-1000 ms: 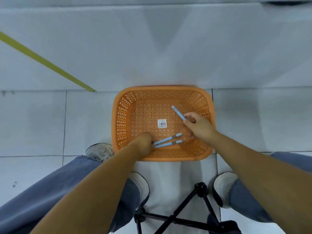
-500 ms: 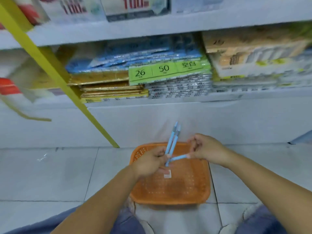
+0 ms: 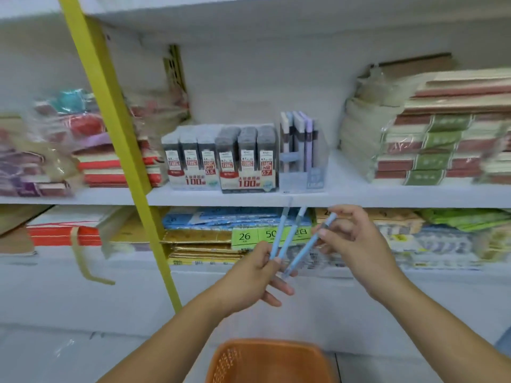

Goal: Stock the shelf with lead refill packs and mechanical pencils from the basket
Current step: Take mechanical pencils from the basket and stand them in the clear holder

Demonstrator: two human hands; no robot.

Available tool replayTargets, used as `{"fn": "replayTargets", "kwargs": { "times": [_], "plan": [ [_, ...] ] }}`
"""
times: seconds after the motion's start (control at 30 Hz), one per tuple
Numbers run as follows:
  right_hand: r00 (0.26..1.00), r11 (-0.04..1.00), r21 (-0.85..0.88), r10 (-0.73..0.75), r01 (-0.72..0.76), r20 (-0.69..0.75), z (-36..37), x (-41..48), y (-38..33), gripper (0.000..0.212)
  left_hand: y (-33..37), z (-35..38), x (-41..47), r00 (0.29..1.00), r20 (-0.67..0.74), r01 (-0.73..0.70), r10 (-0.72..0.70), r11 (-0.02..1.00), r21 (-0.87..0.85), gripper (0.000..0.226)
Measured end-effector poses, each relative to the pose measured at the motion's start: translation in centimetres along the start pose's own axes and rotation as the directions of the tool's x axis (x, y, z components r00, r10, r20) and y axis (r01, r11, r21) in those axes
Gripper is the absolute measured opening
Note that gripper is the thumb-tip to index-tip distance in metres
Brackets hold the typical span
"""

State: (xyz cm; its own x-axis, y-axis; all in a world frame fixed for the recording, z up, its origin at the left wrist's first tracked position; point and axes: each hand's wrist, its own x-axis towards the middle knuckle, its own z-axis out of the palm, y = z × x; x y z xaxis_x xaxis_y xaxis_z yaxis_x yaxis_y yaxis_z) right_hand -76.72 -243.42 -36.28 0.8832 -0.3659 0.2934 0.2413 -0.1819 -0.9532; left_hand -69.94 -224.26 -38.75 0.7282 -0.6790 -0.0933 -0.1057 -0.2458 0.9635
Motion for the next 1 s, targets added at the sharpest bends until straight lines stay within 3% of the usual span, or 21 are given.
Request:
{"fn": "replayTargets", "kwargs": {
  "times": [0.2, 0.37, 0.5, 0.8, 1.0],
  "plan": [
    [0.9, 0.889, -0.167, -0.435, 0.427, -0.018, -1.2, 5.3, -9.6, 0.04, 5.9, -2.7, 2.1, 0.932, -0.249, -0.273, 0.263, 0.962, -0.007, 0.009],
    [0.79, 0.741, -0.352, -0.613, 0.572, -0.007, -0.8, 10.8, -14.4, 0.03, 8.5, -4.3, 4.7, 0.827, -0.423, -0.429, 0.37, 0.902, -0.05, 0.009],
    [0.785, 0.686, -0.46, -0.618, 0.563, 0.04, 0.0, 15.1, -15.3, 0.022, 9.2, -5.4, 6.6, 0.791, -0.47, -0.465, 0.393, 0.884, -0.044, 0.012],
    [0.863, 0.566, -0.681, -0.46, 0.465, 0.208, 2.1, 20.3, -12.0, 0.023, 9.5, -7.1, 8.3, 0.779, -0.493, -0.483, 0.386, 0.872, -0.08, 0.014],
    [0.877, 0.596, -0.671, -0.446, 0.441, 0.18, 2.1, 20.0, -11.0, 0.021, 8.9, -7.4, 8.1, 0.771, -0.498, -0.492, 0.397, 0.868, -0.07, 0.012]
  ]
}}
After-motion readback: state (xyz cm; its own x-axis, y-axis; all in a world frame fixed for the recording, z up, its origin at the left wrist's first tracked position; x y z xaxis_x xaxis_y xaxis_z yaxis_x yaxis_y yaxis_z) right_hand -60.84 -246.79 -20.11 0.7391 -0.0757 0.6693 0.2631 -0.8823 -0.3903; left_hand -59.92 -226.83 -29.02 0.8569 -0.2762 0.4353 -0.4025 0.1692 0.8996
